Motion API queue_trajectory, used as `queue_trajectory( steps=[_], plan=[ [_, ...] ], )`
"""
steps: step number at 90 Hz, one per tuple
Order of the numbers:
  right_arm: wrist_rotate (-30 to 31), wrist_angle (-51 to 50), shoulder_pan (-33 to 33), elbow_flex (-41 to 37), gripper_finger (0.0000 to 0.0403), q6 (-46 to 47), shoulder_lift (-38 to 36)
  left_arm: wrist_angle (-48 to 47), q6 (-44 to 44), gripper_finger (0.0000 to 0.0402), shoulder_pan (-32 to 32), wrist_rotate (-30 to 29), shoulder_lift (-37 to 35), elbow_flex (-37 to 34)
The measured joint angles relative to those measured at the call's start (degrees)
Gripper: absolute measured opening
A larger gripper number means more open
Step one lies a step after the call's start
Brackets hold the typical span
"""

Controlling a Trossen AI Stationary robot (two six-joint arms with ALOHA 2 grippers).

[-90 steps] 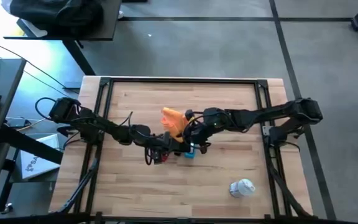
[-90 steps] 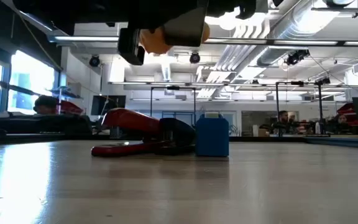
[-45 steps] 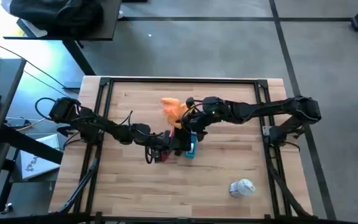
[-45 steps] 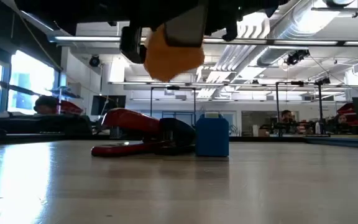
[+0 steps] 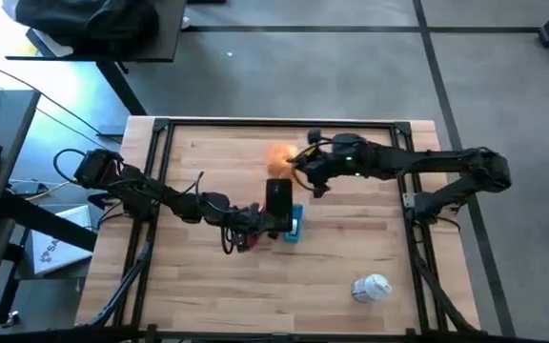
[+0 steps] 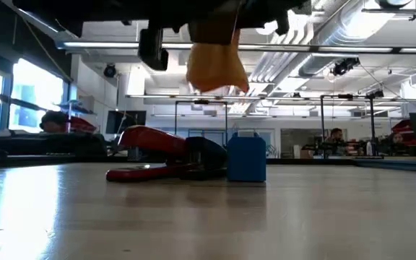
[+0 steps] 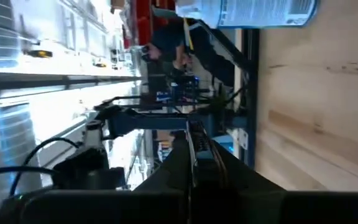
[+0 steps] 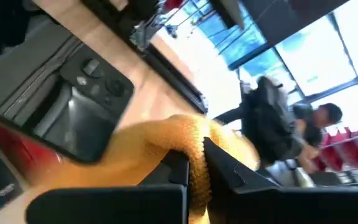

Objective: Apply microfiber cloth
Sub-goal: Wipe the front and back of the black cellphone with the orange microfiber cloth

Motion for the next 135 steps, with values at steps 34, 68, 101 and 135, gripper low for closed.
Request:
queue_trajectory(
  steps=[34,68,101,135],
  plan=[
    [-10.2,-1.5,3.6,0.0,0.0,6.6,5.0,1.0,-4.0,0.0008,0.6,-0.8,0.1,0.2],
    [-6.6,-4.1,12.2,0.3,0.0,14.1,6.1,1.5,-9.1,0.0008,3.6,-3.5,0.1,0.0],
    [1.0,-12.5,23.2,-0.1,0.0,29.7,2.0,4.7,-9.1,0.0008,2.3,-19.2,-1.0,0.1],
    [14.6,-12.6,33.1,0.0,0.0,38.0,-3.0,16.6,-27.0,0.0008,7.5,-21.9,-7.5,-8.7]
  ],
)
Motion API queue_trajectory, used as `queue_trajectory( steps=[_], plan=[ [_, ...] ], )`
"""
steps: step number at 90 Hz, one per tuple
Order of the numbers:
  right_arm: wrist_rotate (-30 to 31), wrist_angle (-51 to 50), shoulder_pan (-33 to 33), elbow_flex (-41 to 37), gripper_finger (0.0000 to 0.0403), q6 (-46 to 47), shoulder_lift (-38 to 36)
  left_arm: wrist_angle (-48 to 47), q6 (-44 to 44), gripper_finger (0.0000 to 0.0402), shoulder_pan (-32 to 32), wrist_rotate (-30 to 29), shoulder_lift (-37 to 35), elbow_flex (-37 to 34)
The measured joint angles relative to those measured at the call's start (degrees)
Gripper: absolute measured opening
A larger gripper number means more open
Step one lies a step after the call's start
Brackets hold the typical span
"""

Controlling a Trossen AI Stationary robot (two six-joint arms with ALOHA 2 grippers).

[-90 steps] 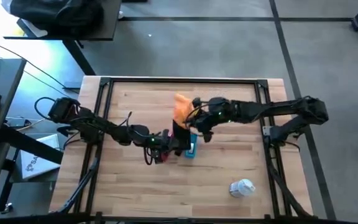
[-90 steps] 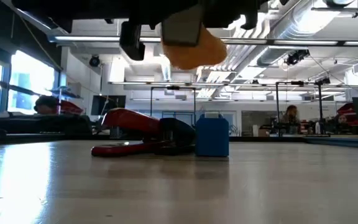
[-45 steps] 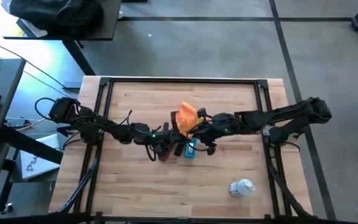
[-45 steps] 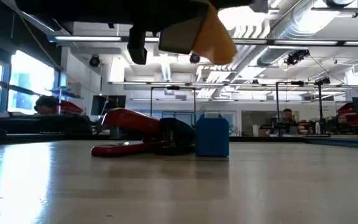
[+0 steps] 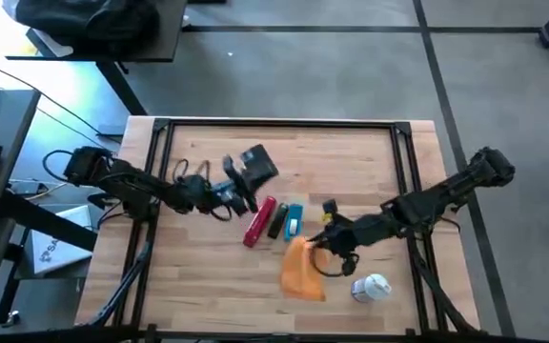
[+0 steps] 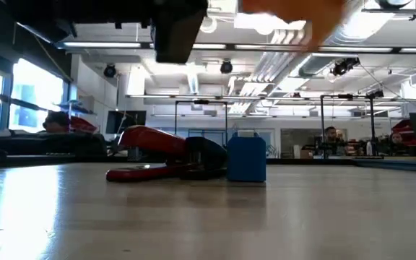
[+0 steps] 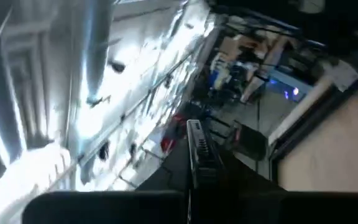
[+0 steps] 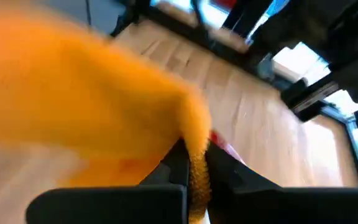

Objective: Apply microfiber cloth
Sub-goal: Wipe the front and back of the black cellphone with the orange microfiber cloth

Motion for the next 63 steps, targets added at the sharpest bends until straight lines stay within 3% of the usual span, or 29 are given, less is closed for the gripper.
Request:
queue_trajectory(
  steps=[25,34,49,63],
  plan=[
    [16.7,-1.7,-3.1,0.1,0.0,-1.4,-7.7,-0.9,-34.1,0.0008,9.3,7.7,-8.7,-6.9],
    [19.7,-6.0,-6.9,0.1,0.0,-0.7,-10.0,0.0,-47.5,0.0008,12.6,12.1,-11.1,-8.5],
    [16.0,-18.5,-16.0,0.1,0.0,8.3,-11.9,-4.2,-80.2,0.0008,17.4,15.7,-13.1,-9.7],
    [3.1,-31.4,-22.9,0.1,0.0,13.0,-11.8,-13.2,-94.5,0.0008,21.3,20.5,-13.9,-9.7]
  ],
)
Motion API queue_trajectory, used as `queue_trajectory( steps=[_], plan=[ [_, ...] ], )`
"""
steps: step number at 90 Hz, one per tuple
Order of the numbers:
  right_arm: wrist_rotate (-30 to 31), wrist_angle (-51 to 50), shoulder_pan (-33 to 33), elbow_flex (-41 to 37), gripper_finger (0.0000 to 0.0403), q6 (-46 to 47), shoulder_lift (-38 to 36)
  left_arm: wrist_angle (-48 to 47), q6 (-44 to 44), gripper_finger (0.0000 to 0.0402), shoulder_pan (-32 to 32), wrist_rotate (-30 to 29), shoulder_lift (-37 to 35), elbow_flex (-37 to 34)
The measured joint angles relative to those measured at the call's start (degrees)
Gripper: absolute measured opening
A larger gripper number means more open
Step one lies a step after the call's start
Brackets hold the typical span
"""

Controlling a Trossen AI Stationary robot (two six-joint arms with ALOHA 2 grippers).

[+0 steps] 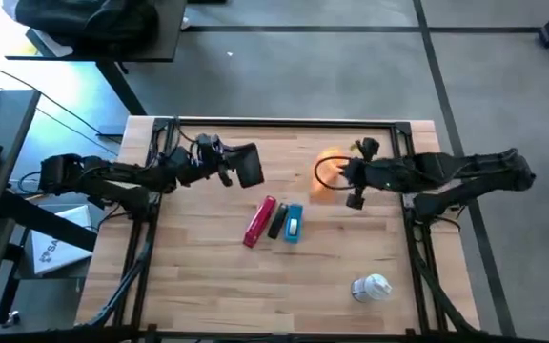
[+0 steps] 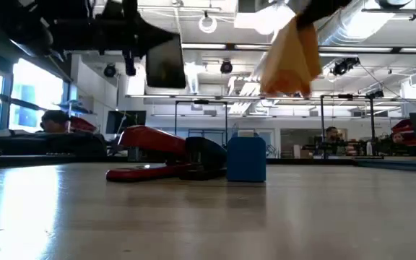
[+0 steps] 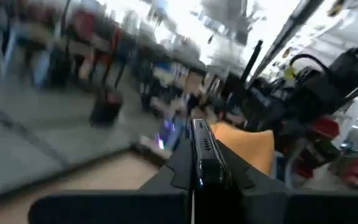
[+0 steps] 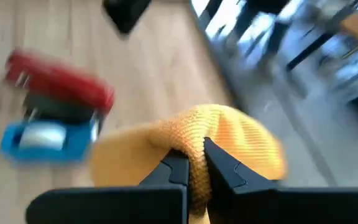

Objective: Apply microfiber cloth
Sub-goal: Wipe the front and back of the black cellphone with the orange microfiber cloth

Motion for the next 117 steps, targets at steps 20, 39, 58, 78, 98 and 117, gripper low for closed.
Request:
queue_trajectory(
  steps=[20,39,58,78,98,117],
  plan=[
    [-5.0,-13.0,-2.1,0.0,0.0,10.3,-0.1,-2.4,-7.6,0.0008,4.2,7.8,-0.4,-0.8],
    [-10.7,-21.7,1.7,-6.1,0.0,22.2,-1.2,-2.1,-14.1,0.0008,6.8,7.0,-2.7,-7.8],
    [-18.6,-22.8,4.9,-19.5,0.0,31.8,-2.2,-1.6,-14.4,0.0008,8.0,3.5,-3.4,-13.5],
    [-26.9,-14.4,6.3,-27.0,0.0,34.3,-2.2,-2.3,-12.7,0.0009,8.0,3.6,-3.4,-13.7],
    [-22.4,-13.6,5.3,-27.9,0.0011,34.3,-2.2,-4.9,-13.6,0.002,8.0,2.1,-3.3,-13.7],
    [-19.9,-18.1,2.5,-23.3,0.0083,33.9,-2.2,-14.8,-16.2,0.0016,5.6,-1.1,-3.3,-13.7]
  ],
)
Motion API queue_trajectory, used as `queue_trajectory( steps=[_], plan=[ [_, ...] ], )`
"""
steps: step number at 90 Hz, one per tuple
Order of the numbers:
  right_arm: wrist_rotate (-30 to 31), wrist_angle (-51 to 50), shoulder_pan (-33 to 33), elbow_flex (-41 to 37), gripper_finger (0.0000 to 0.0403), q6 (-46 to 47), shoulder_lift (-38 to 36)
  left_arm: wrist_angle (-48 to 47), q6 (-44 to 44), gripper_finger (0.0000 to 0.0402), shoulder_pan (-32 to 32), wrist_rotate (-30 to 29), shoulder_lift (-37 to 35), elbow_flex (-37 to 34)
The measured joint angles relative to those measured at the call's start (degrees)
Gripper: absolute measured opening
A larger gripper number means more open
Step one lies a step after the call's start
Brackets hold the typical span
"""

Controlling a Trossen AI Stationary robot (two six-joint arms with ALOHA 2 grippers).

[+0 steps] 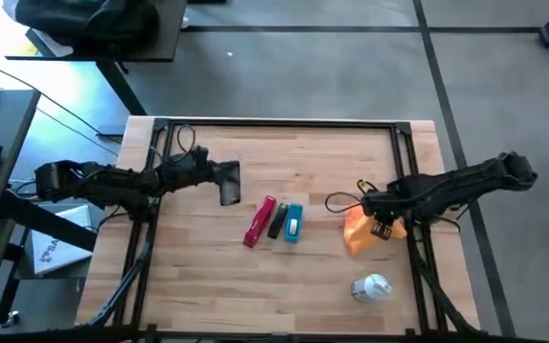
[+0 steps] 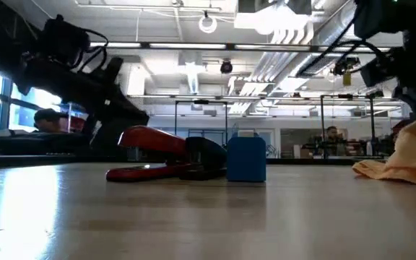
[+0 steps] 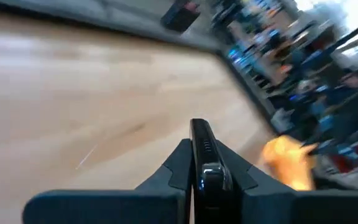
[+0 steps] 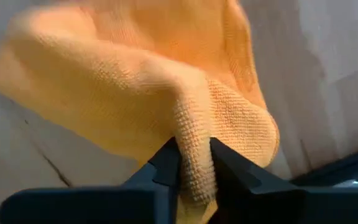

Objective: Apply microfiber cloth
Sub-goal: Wipe the front and back of the black cellphone with the orange microfiber cloth

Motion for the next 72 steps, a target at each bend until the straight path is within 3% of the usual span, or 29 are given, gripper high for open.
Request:
queue_trajectory(
  steps=[12,22,52,62,72],
  plan=[
    [8.8,-3.6,-0.5,7.1,0.0133,-2.1,0.0,-2.8,-0.7,0.0016,-0.7,-0.4,0.0,0.0],
    [14.6,-4.0,-0.6,11.4,0.0168,-3.7,0.0,-3.6,-2.1,0.0016,-1.3,2.8,0.0,0.0],
    [13.6,-2.8,-0.4,8.9,0.0222,-1.3,0.0,-15.9,-6.0,0.0014,-4.9,4.2,-1.0,2.7],
    [13.1,0.1,-0.4,6.9,0.0222,-2.5,0.0,-27.0,-3.9,0.0013,-6.1,2.7,-2.8,7.3],
    [14.4,4.1,-0.4,5.3,0.0222,-4.5,0.0,-45.8,-1.8,0.0012,-6.4,1.1,-4.7,13.2]
  ],
)
